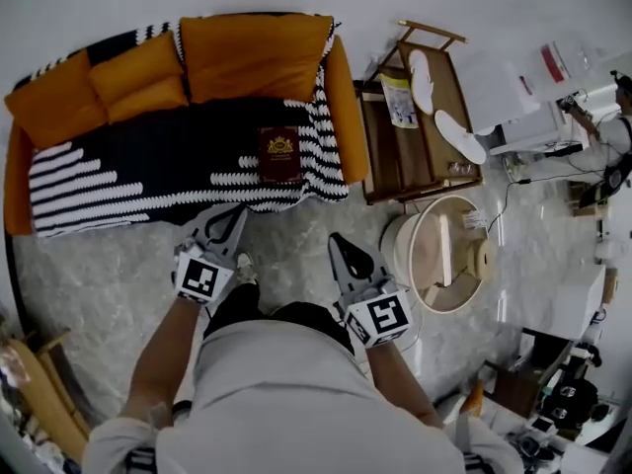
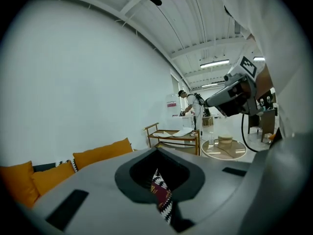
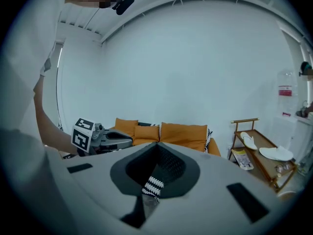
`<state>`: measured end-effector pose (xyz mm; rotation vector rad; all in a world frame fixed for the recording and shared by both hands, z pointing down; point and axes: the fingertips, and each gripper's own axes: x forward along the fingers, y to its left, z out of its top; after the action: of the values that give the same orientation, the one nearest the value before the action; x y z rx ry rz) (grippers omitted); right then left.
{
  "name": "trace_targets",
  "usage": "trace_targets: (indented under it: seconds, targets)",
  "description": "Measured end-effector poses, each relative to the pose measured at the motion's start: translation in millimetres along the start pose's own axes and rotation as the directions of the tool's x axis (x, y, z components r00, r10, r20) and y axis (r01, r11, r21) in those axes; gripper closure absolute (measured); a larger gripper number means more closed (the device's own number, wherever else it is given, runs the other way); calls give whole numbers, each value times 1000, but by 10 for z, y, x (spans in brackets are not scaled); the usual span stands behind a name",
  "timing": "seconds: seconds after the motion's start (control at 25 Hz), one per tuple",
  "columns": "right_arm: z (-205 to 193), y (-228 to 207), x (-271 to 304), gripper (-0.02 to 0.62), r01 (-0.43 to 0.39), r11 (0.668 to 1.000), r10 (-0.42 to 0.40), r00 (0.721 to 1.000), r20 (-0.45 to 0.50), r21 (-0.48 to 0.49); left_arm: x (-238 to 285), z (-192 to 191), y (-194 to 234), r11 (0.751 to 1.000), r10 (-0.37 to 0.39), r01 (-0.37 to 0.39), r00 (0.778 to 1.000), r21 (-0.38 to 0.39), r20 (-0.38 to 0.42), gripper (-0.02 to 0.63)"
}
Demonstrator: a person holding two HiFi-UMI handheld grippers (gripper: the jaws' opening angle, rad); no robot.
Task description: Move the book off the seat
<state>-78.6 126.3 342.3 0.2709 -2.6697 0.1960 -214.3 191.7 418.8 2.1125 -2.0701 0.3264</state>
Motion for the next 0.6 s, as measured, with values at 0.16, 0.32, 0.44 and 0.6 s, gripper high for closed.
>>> trace_targets:
  seconds: [0.16,0.32,0.44,0.6]
  targets:
    - [113,-162,219,573,31,999,-31,999,-10,10,311,-51,201,998,-32,32,999,-49,-2,591]
    - [141,-436,303,574,53,998,-53,998,-15,44,568,-132,253,995,-60,57,998,-85,-34,591]
    - [73,-619,370,573,42,997,-41,999,-13,69,749,-177,270,995,-64,59,996,-75,-56,591]
    - [-29,-824,527,574,-26,998,27,999,-26,61,936,-202,305,996,-18,10,996,-91,-88,591]
